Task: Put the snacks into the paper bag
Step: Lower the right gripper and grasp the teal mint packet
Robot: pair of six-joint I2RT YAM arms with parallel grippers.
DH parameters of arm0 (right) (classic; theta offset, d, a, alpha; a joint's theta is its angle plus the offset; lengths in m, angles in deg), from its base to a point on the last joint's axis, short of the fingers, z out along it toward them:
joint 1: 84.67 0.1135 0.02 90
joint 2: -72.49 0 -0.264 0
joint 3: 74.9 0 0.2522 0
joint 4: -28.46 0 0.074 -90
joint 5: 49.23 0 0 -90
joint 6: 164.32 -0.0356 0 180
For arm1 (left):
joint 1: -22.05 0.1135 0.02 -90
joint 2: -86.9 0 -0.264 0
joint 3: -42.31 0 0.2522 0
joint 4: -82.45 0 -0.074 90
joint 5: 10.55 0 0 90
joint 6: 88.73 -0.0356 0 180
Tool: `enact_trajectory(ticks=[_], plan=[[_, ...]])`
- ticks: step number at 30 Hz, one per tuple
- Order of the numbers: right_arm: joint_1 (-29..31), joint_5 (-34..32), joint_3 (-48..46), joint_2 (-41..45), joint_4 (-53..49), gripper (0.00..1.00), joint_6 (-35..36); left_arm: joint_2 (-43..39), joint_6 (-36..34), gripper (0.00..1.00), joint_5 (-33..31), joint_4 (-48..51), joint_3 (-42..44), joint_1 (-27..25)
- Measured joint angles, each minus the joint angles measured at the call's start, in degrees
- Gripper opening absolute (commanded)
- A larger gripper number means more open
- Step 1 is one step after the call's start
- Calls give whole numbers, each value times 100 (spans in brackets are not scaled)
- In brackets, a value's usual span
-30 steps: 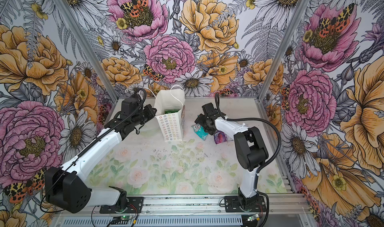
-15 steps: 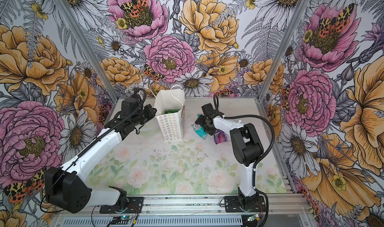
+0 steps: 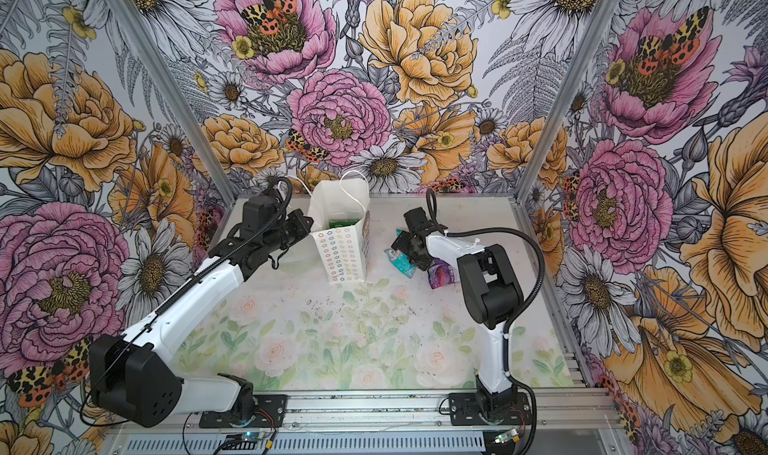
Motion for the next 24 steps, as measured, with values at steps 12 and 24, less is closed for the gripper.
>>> enact_trajectory(ticks=[12, 24], plan=[[-9, -26, 0, -44, 9, 86, 103, 0, 0, 0, 0, 0, 0, 7], [-9, -44, 0, -87, 20, 84, 162, 0, 0, 0, 0, 0, 0, 4]])
